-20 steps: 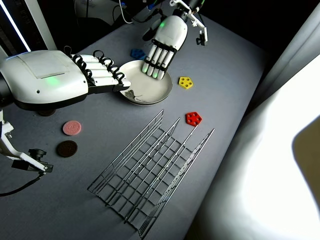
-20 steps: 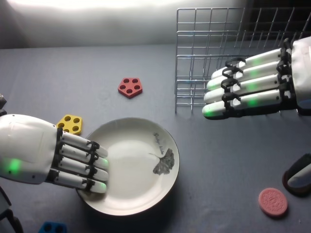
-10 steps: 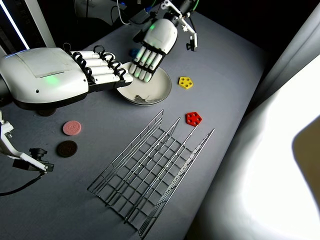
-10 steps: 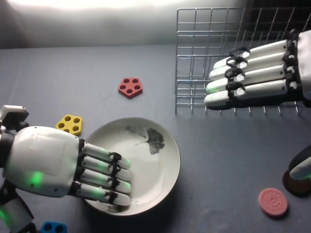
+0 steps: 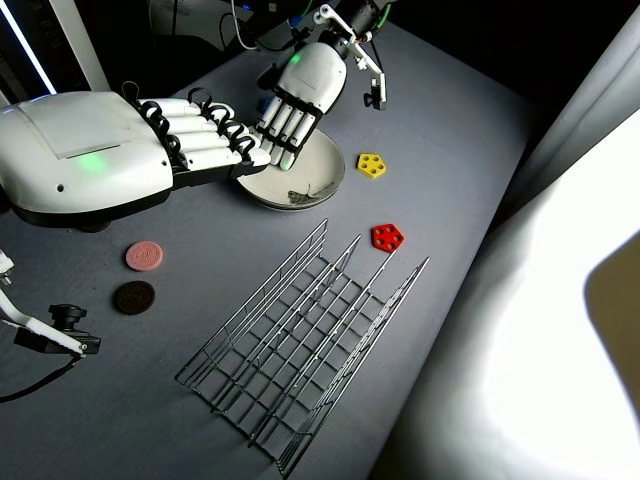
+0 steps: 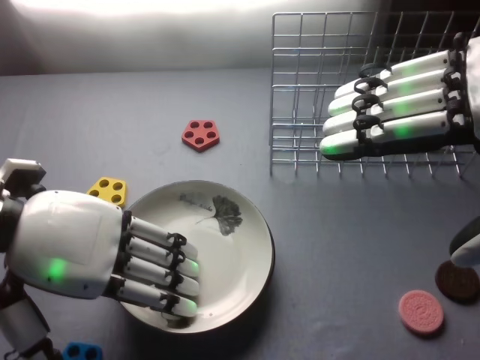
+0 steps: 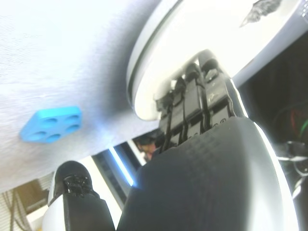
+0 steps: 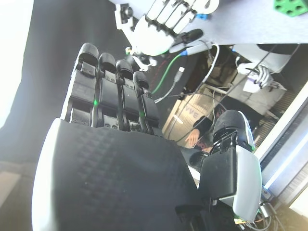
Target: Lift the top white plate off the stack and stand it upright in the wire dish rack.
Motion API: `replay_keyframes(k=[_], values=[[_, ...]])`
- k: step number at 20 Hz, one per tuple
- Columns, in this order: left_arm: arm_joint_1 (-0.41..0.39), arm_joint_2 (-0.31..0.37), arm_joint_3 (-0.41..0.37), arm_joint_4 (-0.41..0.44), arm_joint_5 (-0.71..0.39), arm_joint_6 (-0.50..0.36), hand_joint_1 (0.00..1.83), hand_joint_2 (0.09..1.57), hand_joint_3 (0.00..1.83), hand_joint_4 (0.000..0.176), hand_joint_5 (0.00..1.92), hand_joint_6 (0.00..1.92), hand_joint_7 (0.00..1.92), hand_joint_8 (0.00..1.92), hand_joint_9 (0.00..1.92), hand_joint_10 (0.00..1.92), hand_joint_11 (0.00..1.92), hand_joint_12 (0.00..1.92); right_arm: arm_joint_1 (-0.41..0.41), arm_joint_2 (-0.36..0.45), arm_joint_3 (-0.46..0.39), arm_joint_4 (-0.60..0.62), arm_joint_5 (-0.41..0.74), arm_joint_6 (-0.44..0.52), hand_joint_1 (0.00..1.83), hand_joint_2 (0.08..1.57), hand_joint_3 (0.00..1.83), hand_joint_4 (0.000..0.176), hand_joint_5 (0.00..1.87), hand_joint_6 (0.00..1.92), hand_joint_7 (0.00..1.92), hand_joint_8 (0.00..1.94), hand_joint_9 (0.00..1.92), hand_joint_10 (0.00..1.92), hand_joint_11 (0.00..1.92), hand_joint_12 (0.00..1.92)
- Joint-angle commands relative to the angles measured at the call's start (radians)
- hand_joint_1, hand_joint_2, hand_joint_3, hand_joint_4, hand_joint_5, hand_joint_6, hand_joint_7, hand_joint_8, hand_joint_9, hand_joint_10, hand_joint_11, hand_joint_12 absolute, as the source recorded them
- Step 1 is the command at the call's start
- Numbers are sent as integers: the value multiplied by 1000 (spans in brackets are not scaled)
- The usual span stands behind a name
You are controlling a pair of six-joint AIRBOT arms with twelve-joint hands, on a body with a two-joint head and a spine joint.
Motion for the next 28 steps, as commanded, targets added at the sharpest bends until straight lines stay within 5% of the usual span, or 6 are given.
replay_keyframes(k=[1, 19, 28], values=[[-27, 10, 3, -58, -82, -5, 131, 903, 3, 0, 113, 4, 120, 5, 121, 8, 74, 210, 13, 15, 0, 84, 57, 8, 121, 1022, 2, 0, 85, 0, 112, 0, 124, 0, 152, 12], [-61, 16, 138, 2, -126, -50, 127, 899, 1, 0, 129, 3, 135, 5, 127, 7, 72, 225, 13, 17, -15, 73, 62, 9, 106, 1013, 0, 0, 82, 8, 94, 7, 106, 9, 140, 16], [-4, 14, 144, 67, -108, -51, 128, 891, 0, 0, 124, 8, 126, 9, 123, 10, 54, 223, 13, 18, -6, 73, 64, 9, 138, 1018, 0, 0, 86, 7, 100, 8, 108, 8, 130, 9]])
